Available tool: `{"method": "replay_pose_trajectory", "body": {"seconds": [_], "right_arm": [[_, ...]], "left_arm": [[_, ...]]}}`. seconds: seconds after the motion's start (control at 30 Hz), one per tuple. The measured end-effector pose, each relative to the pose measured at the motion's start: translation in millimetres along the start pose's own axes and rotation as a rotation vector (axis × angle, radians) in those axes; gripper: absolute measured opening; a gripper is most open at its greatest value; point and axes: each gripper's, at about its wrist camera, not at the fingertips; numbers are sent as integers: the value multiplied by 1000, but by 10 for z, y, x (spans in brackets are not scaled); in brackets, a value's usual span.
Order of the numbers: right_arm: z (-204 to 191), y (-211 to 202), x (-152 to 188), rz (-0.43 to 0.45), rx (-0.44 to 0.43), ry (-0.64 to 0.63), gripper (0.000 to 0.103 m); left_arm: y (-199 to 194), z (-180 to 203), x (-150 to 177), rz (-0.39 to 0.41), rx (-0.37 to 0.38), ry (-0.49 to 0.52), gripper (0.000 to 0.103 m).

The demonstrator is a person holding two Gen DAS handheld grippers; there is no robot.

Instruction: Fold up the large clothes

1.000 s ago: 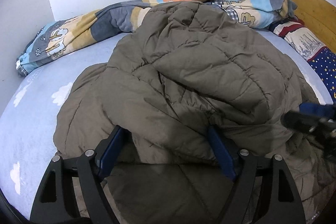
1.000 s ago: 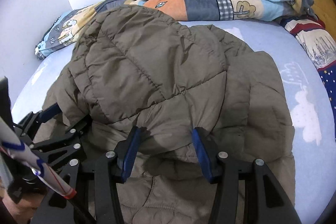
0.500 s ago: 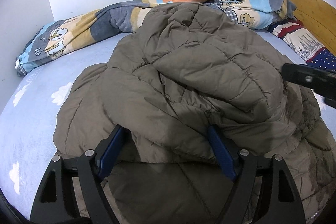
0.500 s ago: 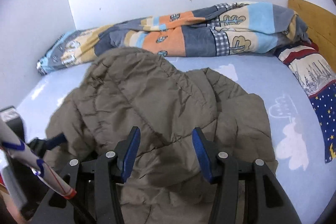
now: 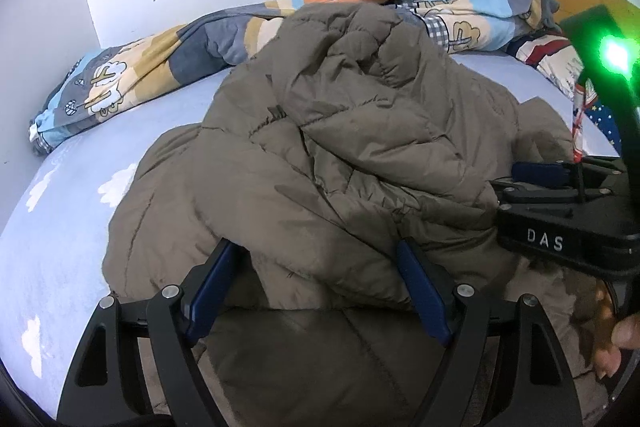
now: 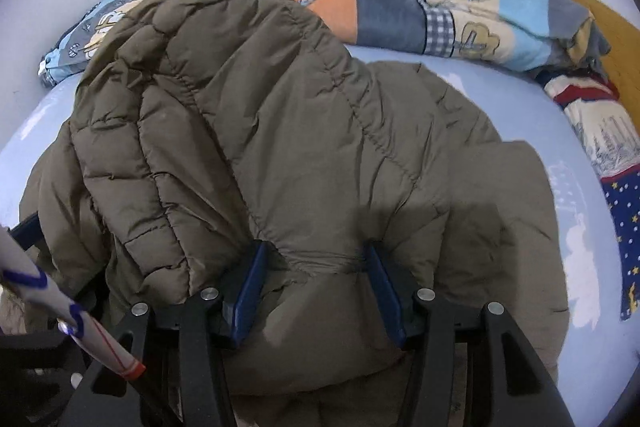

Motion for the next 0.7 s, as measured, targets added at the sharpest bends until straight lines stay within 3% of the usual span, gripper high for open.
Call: {"method": "replay_pose_trajectory", "body": {"seconds": [0.13, 0.23, 0.4, 0.5, 0.7], "right_arm": [[2, -124, -45, -15, -13, -10, 56], [35, -379, -45, 35, -77, 20, 56], [199, -640, -96, 117, -75, 65, 56], [308, -566, -109, 98, -75, 98, 56], [304, -132, 72, -16, -75, 92, 58]], "left_arm": [[-166, -110, -114, 49, 15, -47, 80], [-197, -229, -186, 70, 15, -83, 80], [56, -432, -143, -10, -3, -154, 80], [177, -485, -98, -47, 21, -191, 80], [189, -400, -52, -38, -18, -139, 81]]}}
Point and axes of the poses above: each gripper's, at about its wrist camera, not at the fingertips, and y roughly the way its jaws point, z to its right, x to its underside, and after that the axes turned 4 degrees about -x, right-handed
